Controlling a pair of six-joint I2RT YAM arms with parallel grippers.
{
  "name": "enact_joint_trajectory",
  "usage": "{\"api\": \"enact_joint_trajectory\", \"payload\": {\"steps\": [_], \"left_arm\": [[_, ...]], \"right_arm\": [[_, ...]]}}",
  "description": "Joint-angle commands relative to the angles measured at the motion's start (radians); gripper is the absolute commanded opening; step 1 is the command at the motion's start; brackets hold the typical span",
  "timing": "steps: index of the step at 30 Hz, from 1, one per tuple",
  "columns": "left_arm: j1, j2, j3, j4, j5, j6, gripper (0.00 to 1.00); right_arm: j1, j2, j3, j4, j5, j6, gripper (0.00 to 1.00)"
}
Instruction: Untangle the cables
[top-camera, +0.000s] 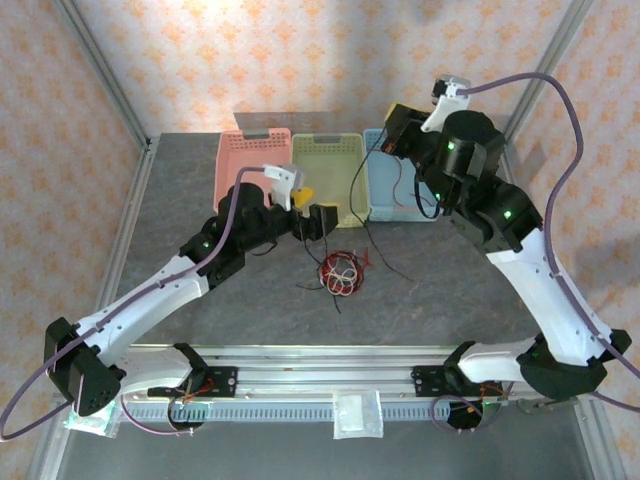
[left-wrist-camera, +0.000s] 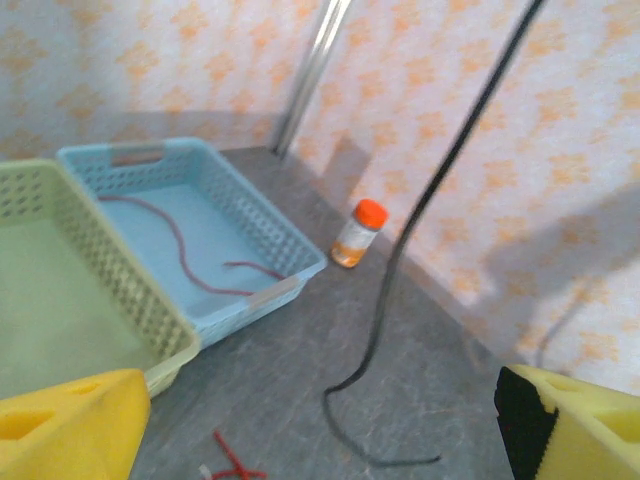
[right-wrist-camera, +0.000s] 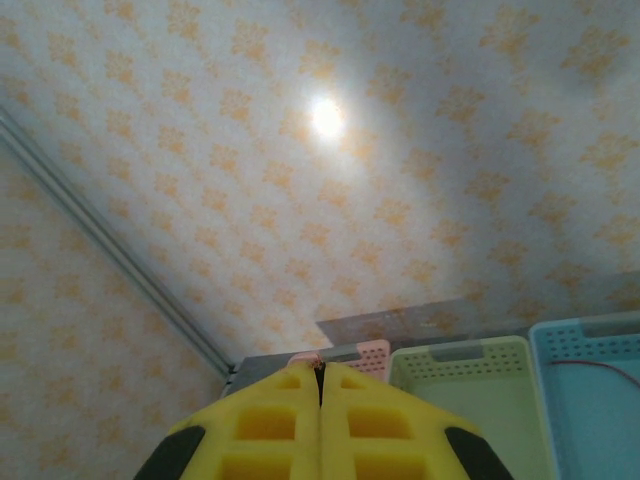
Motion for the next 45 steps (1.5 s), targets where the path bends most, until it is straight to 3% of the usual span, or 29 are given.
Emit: {"api": "enact_joint_trajectory", "payload": {"steps": [1, 7, 11, 17, 26, 34, 35, 39, 41, 43, 45], "left_arm": [[0.003, 0.028, 0.073, -0.013, 0.113, 0.051, 0.9], [0.004, 0.079, 0.167, -0.071, 0.082, 0.118, 0.88], [0.004, 0.109, 0.2, -0.089, 0.061, 0.138, 0.74], [0.006, 0.133, 0.205, -0.063, 0.088, 0.129, 0.61], [0.006, 0.146, 0.201, -0.042, 0.113, 0.112, 0.24], [0.006, 0.141, 0.203, -0.052, 0.083, 0.072, 0.02], [0.006, 0.143, 0.206, -0.06, 0.066, 0.064, 0.0], [0.009, 0.149, 0.227, -0.101, -0.025, 0.044, 0.0], [0.015, 0.151, 0.239, -0.113, -0.071, 0.037, 0.0], [0.024, 0.159, 0.265, -0.135, -0.117, 0.034, 0.0], [0.036, 0.173, 0.295, -0.156, -0.142, 0.035, 0.0]], "right_arm": [[-0.005, 0.007, 0.06, -0.038, -0.061, 0.033, 0.0], [-0.005, 0.018, 0.055, -0.04, -0.102, 0.042, 0.0], [-0.005, 0.022, 0.067, -0.041, -0.113, 0.038, 0.0], [-0.005, 0.025, 0.073, -0.043, -0.149, 0.034, 0.0], [-0.005, 0.018, 0.061, -0.049, -0.114, 0.021, 0.0], [-0.005, 0.016, -0.001, -0.068, 0.032, -0.03, 0.0], [-0.005, 0.013, -0.022, -0.065, 0.059, -0.038, 0.03], [-0.005, -0.016, -0.116, -0.023, 0.151, -0.062, 0.41], [-0.005, -0.031, -0.158, 0.001, 0.197, -0.076, 0.56], [-0.005, -0.045, -0.203, 0.027, 0.243, -0.089, 0.63], [-0.005, -0.061, -0.253, 0.051, 0.266, -0.098, 0.64]]}}
